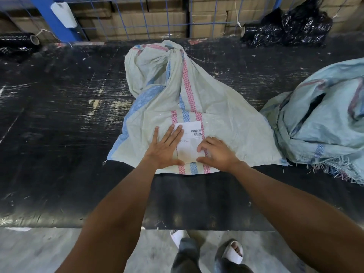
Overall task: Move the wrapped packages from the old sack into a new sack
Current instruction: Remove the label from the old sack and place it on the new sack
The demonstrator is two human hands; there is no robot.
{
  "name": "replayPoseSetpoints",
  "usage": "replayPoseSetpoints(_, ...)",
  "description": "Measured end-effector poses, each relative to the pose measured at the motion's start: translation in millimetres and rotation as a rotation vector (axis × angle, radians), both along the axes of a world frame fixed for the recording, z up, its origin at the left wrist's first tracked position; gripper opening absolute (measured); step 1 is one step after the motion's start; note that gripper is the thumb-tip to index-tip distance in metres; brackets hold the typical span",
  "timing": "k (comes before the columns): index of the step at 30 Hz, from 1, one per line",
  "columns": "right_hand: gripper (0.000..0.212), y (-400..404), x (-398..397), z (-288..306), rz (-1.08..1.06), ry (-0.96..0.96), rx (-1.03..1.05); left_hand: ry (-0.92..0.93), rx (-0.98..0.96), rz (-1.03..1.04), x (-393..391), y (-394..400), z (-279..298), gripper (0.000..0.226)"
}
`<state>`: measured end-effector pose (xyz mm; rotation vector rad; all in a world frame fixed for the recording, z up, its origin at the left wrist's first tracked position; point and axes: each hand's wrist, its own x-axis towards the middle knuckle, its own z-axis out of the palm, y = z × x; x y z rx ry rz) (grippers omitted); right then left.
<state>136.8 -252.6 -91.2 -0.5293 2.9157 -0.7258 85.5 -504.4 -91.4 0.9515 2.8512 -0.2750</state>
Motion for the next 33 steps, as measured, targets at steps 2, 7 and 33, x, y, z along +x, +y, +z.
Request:
replayPoseSetpoints(2, 0.036, 5.4, -0.6, 1.2, 0.026, -0.041, -0.008, -0.014, -0.001, 0.017, 0.3, 1.6, 1.5, 0.121)
replayPoseSetpoints(7, 0.043, 4.7, -1.1, 6.5, 0.008, -0.093, 0.004, 0.000, 0.039, 0.039, 4.3, 7.4, 5.3, 0.116)
replayPoseSetpoints(33, 0.064, -15.8, -21.0, 14.7, -0.116, -0.042, 0.217, -0.094, 0.064, 0.199, -2.1, 7.4, 8.7, 0.135)
